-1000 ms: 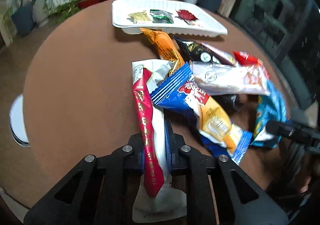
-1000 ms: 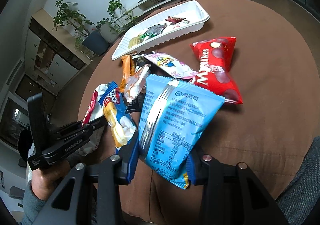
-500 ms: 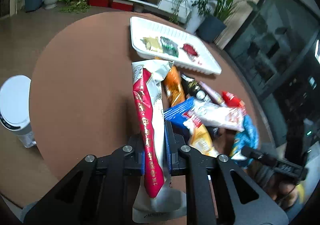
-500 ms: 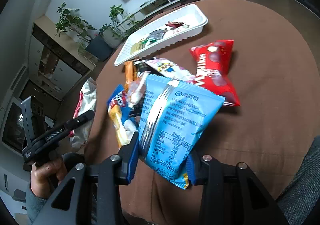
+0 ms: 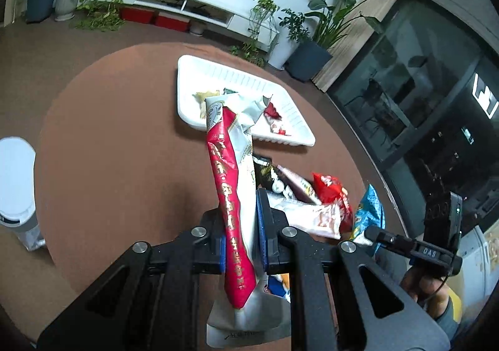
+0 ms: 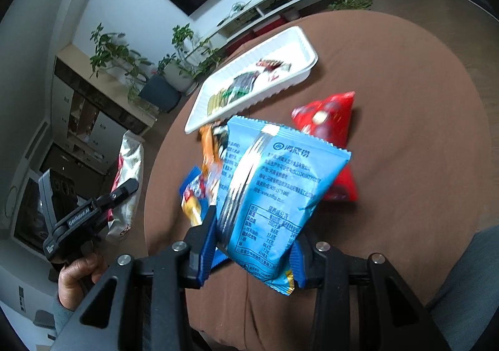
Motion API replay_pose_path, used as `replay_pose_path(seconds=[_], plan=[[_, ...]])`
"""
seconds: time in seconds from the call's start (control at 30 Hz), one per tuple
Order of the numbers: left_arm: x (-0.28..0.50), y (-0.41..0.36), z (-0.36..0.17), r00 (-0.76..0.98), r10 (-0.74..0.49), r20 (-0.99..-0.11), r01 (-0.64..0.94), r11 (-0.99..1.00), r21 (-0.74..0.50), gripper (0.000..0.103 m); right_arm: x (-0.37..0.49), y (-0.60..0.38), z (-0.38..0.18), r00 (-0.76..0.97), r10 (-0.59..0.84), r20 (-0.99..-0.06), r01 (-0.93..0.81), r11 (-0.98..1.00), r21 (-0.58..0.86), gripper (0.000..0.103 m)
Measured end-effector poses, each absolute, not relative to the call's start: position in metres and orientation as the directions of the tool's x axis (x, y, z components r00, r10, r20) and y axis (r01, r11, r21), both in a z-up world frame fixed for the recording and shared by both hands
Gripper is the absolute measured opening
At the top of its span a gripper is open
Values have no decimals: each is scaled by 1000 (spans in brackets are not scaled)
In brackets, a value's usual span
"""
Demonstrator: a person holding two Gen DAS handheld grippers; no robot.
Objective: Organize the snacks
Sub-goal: 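Carry both packets into the white tray and open both tools to release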
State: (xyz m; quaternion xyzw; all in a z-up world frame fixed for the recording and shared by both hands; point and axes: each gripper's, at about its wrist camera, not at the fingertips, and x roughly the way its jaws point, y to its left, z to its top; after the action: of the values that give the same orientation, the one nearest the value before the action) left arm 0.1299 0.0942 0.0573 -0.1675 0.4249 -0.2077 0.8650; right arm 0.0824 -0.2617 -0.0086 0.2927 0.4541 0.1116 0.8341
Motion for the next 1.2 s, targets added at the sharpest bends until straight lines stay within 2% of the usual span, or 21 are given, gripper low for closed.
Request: replay_pose_path(seconds=[0.47, 0.73, 0.93, 1.2], plan=[[224, 89, 106, 565, -483, -669, 272, 874, -402, 13, 147, -346, 56, 687, 282, -669, 137, 854, 502, 43], [290, 65, 112, 543, -463, -700, 291, 886, -361, 13, 217, -344, 86, 688, 281, -669, 72, 891, 448, 43], [342, 39, 91, 515, -433, -740, 281, 901, -331, 13, 279, -305, 78, 615, 343, -709, -19, 906, 423, 43], [381, 19, 53, 479, -392, -786, 271, 917, -292, 13, 343, -242, 34, 476, 374, -796, -103, 923, 372, 43]])
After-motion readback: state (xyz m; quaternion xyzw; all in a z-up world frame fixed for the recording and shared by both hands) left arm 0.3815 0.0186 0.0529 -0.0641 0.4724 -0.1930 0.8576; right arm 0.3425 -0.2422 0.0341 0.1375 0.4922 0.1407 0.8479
